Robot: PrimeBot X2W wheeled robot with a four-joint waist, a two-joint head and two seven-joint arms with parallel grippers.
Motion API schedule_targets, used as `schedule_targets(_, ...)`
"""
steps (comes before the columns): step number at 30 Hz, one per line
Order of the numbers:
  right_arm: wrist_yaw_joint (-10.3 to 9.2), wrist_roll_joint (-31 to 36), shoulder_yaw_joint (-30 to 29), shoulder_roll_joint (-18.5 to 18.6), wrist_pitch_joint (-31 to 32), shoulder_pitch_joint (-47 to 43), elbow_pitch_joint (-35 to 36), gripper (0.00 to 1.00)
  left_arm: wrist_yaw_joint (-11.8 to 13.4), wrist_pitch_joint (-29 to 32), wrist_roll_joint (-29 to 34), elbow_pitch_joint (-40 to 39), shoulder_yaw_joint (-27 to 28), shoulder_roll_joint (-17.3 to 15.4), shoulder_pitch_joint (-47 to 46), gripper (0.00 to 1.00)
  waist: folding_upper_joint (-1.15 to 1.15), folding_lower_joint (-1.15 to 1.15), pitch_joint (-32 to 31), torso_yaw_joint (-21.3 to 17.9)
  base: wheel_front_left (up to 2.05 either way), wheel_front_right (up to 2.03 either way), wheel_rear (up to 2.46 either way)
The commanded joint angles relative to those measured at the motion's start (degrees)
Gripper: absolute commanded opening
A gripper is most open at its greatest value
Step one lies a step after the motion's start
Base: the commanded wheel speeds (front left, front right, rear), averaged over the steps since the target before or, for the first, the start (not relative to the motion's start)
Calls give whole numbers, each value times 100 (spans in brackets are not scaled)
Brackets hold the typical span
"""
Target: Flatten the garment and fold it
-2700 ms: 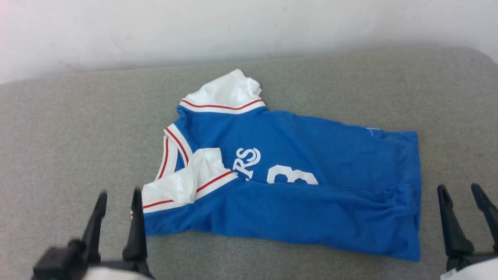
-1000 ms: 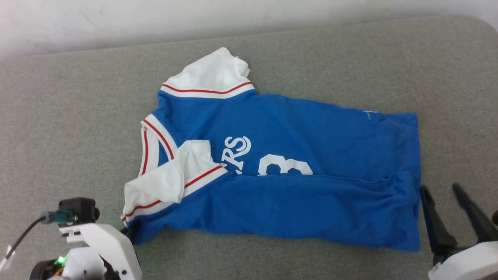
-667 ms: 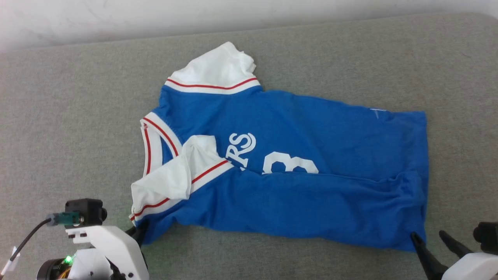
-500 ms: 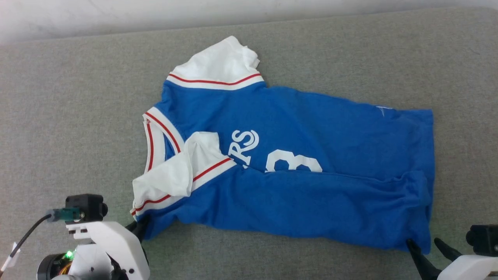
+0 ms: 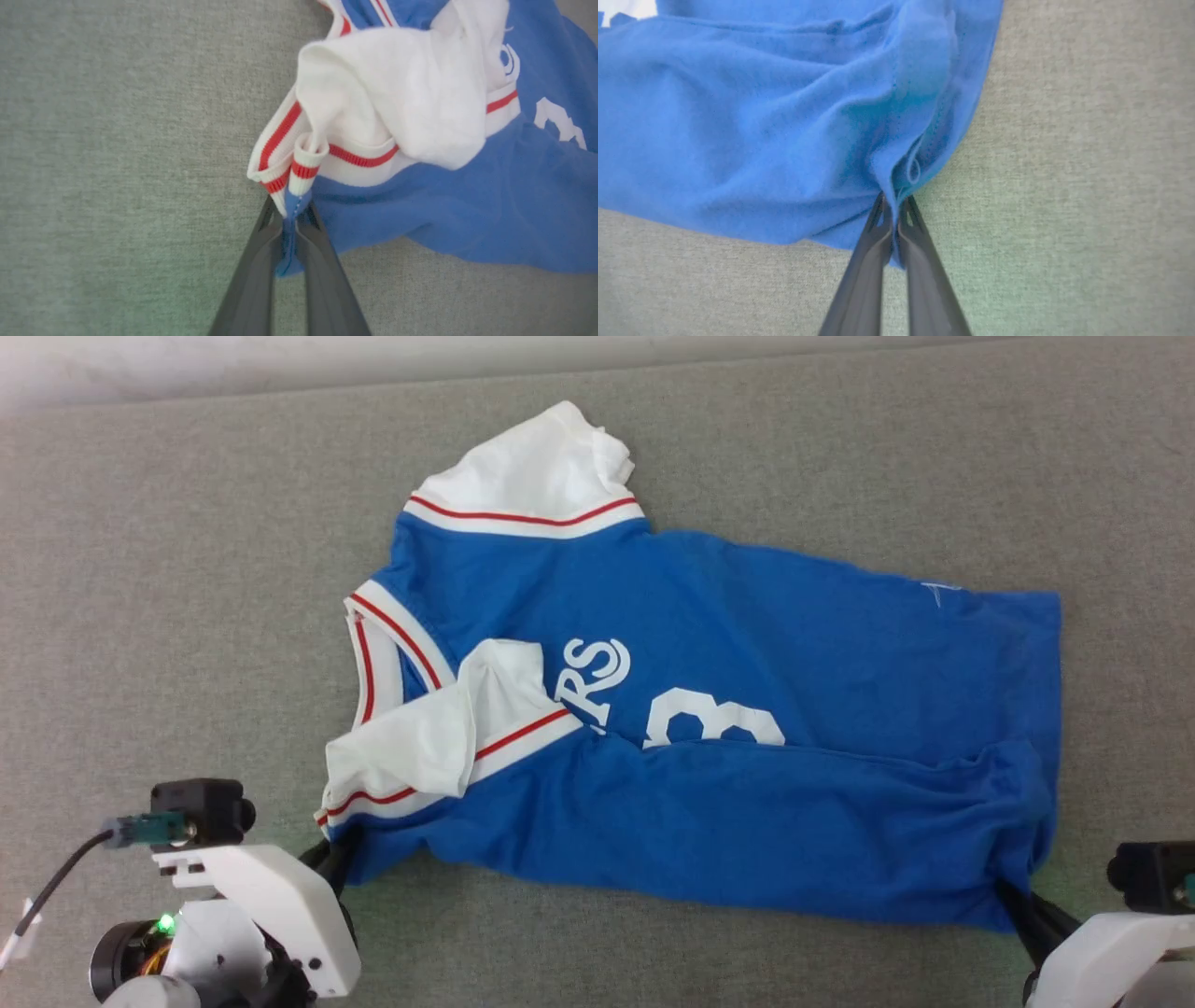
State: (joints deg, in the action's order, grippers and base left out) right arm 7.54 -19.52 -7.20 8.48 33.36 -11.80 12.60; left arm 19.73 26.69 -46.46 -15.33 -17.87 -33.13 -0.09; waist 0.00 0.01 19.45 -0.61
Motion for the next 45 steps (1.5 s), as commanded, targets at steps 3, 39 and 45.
schedule_targets(3, -5, -75, -98, 20, 14, 88, 172, 0, 24, -110, -125, -40, 148, 64, 38, 0, 0, -1, -168, -4, 0, 0, 0)
schedule_targets(39, -5, -351, -692, 271, 105, -730, 395, 100, 333, -630, -733, -525, 441, 628, 1815, 100, 0, -1, -994, 250, 0, 0, 0)
schedule_targets(45, -5, -149, -766, 101, -532, -412, 1125, 100, 340, -1451, -198, -1310, 1073, 465, 1237, 100, 0, -1, -860, 141, 0, 0, 0)
